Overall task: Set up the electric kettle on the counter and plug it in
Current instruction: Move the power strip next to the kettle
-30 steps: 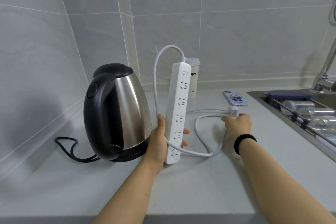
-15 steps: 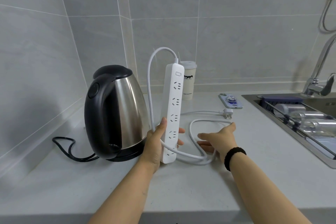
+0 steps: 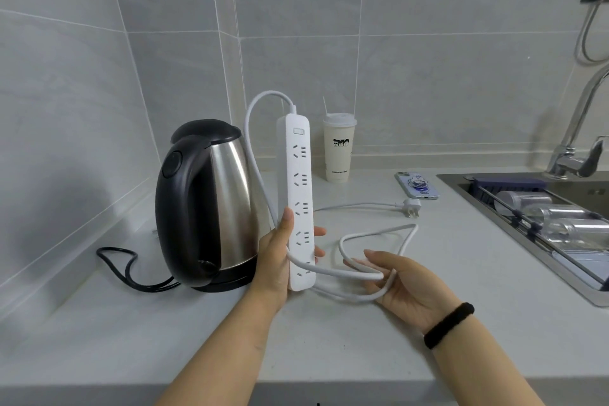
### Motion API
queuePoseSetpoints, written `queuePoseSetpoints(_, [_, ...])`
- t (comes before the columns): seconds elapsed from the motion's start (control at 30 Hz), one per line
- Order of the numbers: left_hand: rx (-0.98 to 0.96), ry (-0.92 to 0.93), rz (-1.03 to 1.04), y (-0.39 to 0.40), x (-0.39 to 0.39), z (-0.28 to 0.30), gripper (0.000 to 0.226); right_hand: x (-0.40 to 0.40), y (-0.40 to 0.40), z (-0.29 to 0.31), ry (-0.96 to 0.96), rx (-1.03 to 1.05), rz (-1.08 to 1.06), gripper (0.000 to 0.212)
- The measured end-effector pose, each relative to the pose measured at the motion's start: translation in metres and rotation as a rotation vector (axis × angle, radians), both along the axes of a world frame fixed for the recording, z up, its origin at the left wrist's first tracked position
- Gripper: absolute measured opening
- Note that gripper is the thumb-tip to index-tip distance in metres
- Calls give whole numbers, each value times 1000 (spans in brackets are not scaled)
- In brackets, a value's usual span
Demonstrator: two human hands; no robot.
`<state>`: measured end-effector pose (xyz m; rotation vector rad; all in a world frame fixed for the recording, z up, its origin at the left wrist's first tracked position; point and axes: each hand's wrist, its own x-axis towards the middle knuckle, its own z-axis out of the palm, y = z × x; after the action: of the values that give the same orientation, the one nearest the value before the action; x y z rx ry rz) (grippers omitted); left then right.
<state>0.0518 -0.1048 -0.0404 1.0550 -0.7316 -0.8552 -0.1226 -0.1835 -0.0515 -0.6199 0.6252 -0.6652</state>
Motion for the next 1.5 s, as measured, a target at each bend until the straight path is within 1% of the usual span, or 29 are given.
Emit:
queuePoseSetpoints(0.1, [4, -20, -1, -1, 0, -1, 70, 1, 8, 4, -18, 7, 56, 24])
queuePoseSetpoints(0.17, [4, -15, 11, -2, -1, -2, 68, 3, 11, 5, 0, -63, 7, 22])
queuePoseSetpoints(0.2, [2, -7, 18, -2, -1, -2, 66, 3, 12, 6, 23, -132, -39, 20])
queuePoseSetpoints(0.23, [-1, 1, 27, -2, -1, -2, 63, 3, 13, 7, 46, -218, -82, 22])
queuePoseSetpoints(0.33, [9, -22, 42, -3, -2, -5, 51, 2, 17, 9, 93, -484, -195, 39])
queuePoseSetpoints(0.43, [25, -54, 23, -2, -4, -4, 37, 6, 25, 14, 109, -639, -266, 44])
queuePoseSetpoints(0.5, [28, -73, 18, -2, -6, -3, 32, 9, 30, 17, 97, -690, -269, 39])
queuePoseSetpoints(0.6, [48, -161, 8, -3, -6, -3, 23, 13, 37, 24, 89, -722, -253, 28])
queuePoseSetpoints(0.63, [56, -189, 3, -2, -7, -3, 26, 15, 40, 26, 96, -743, -242, 27])
queuePoseSetpoints(0.7, [61, -232, -5, -2, -8, -3, 39, 20, 43, 33, 121, -802, -217, 26])
queuePoseSetpoints(0.77, [60, -248, -15, -2, -7, -5, 54, 25, 46, 40, 158, -846, -197, 25])
queuePoseSetpoints(0.83, [46, -249, -15, -2, -6, -6, 62, 30, 48, 46, 196, -869, -180, 22])
queuePoseSetpoints(0.87, [30, -249, -9, -2, -5, -7, 70, 32, 49, 49, 210, -875, -170, 20])
queuePoseSetpoints(0.93, [16, -261, 3, -2, -4, -9, 94, 36, 50, 53, 235, -881, -153, 18])
queuePoseSetpoints(0.97, [3, -266, 5, -3, -3, -10, 101, 38, 51, 54, 250, -883, -148, 18])
queuePoseSetpoints(1.0, [-11, -272, -1, -3, -3, -10, 105, 40, 51, 55, 266, -886, -143, 18])
queuePoseSetpoints(1.07, [-34, -264, -26, -3, -4, -10, 105, 43, 52, 56, 292, -897, -128, 19])
queuePoseSetpoints(1.23, [-95, -245, -62, 0, -10, -6, 95, 51, 57, 53, 362, -957, -106, 16])
queuePoseSetpoints(1.3, [-104, -214, -74, 1, -13, -2, 79, 54, 57, 49, 423, -993, -138, 17])
queuePoseSetpoints(1.4, [-97, -143, -94, 4, -18, 4, 37, 56, 57, 45, 484, -1008, -173, 20])
queuePoseSetpoints(1.43, [-84, -137, -93, 5, -19, 5, 28, 56, 57, 43, 491, -1006, -179, 19])
queuePoseSetpoints(1.5, [-48, -123, -86, 5, -17, 4, 25, 55, 56, 40, 506, -1015, -179, 15])
